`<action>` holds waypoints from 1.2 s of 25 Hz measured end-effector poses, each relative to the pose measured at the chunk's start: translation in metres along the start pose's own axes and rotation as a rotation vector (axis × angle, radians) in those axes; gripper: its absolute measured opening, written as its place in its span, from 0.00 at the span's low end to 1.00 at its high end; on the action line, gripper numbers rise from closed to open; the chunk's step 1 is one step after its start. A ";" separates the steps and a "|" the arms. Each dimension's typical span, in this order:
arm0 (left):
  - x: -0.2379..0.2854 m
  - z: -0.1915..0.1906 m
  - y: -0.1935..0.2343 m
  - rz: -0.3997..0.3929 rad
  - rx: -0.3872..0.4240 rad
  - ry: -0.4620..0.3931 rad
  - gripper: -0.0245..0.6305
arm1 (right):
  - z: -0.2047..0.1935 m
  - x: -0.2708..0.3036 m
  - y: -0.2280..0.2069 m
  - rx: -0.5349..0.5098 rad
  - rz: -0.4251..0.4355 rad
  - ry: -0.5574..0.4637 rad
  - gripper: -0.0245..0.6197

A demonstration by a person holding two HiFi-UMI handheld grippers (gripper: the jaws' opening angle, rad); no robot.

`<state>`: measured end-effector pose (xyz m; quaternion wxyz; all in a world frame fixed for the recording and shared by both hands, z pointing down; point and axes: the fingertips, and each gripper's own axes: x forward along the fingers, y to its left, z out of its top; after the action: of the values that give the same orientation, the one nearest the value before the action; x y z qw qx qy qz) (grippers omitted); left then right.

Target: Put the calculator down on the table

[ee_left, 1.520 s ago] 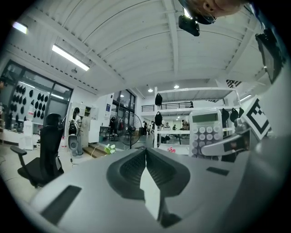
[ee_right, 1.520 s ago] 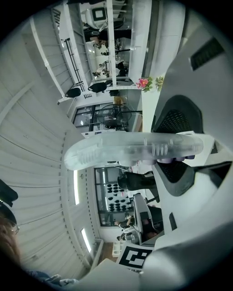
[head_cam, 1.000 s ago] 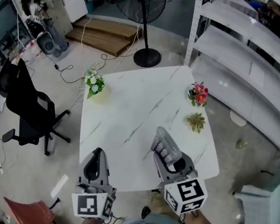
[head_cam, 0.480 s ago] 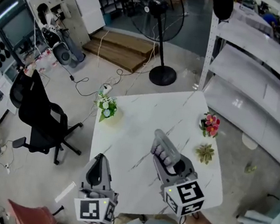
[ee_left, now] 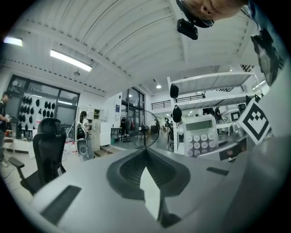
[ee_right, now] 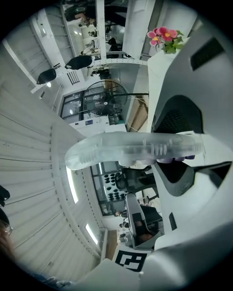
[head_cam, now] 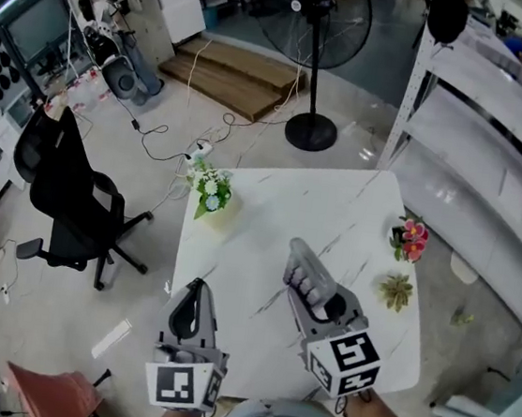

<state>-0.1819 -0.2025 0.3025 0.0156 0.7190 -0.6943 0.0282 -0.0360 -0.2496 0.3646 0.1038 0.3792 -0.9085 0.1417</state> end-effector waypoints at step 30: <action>0.035 -0.135 0.041 -0.024 -0.131 0.321 0.05 | -0.181 0.069 0.007 0.282 -0.004 0.433 0.27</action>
<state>-0.2243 -0.2304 0.4386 0.1732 0.7108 -0.6748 0.0970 -0.0740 -0.2301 0.5535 0.2423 0.3527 -0.8355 0.3447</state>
